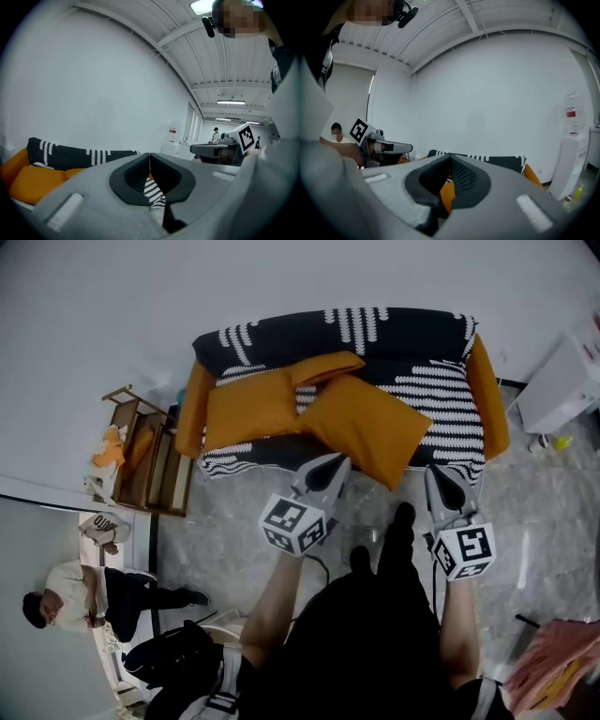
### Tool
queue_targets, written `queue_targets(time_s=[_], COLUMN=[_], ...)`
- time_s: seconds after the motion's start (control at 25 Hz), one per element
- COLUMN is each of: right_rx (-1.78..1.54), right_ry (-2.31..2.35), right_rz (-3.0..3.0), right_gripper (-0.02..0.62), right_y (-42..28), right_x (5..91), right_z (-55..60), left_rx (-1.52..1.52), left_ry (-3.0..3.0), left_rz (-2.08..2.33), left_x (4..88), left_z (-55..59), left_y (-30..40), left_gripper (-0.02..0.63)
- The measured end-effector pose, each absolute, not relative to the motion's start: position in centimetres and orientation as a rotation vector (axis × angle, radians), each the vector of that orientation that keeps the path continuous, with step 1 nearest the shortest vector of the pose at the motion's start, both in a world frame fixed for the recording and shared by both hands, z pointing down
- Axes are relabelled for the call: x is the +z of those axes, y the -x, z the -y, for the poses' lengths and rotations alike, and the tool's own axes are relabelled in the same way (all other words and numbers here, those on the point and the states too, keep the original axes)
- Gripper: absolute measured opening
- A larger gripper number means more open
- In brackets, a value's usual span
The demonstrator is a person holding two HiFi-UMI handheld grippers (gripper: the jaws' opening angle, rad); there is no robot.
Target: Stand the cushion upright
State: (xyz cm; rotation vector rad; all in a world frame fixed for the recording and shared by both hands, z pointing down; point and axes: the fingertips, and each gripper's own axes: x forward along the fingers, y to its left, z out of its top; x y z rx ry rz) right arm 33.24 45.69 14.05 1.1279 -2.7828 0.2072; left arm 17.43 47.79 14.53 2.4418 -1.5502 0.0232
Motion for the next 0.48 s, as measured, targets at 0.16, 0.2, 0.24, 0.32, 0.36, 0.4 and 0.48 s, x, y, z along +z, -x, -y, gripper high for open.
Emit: queue_targets(time_s=[0.16,0.2,0.24,0.32,0.36,0.4,0.48], right_rx=[0.231,0.237,0.243,0.258,0.267,0.278,0.295], right_ry=[-1.145,-1.145,-1.145,-1.142,-1.141,-1.14,-1.137], right_rz=[2.764,2.759,2.756,2.752,2.75,2.747,2.741], right_gripper=[0.003,0.003,0.003,0.003,0.003,0.003,0.003], right_y=[-33.6,-33.8,-33.9,-34.0,-34.1,-34.1,-34.3], right_x=[14.8,15.0,15.3,15.8,16.0,16.2,16.6], right_z=[-44.5,-44.3,-44.0,-43.3,-42.8,-42.3,-41.1], left_rx=[0.042,0.048,0.053,0.064,0.069,0.073,0.084], left_ry=[-2.443,-2.442,-2.44,-2.433,-2.428,-2.424,-2.419], left_rz=[1.538,1.537,1.537,1.537,1.536,1.535,1.532], left_x=[15.1,15.3,15.5,15.9,16.1,16.2,16.4], left_z=[-46.7,-46.5,-46.2,-45.4,-44.9,-44.4,-43.3], left_y=[-17.7,-17.8,-17.8,-17.8,-17.8,-17.8,-17.9], left_gripper=[0.012,0.012,0.012,0.012,0.014,0.014,0.014])
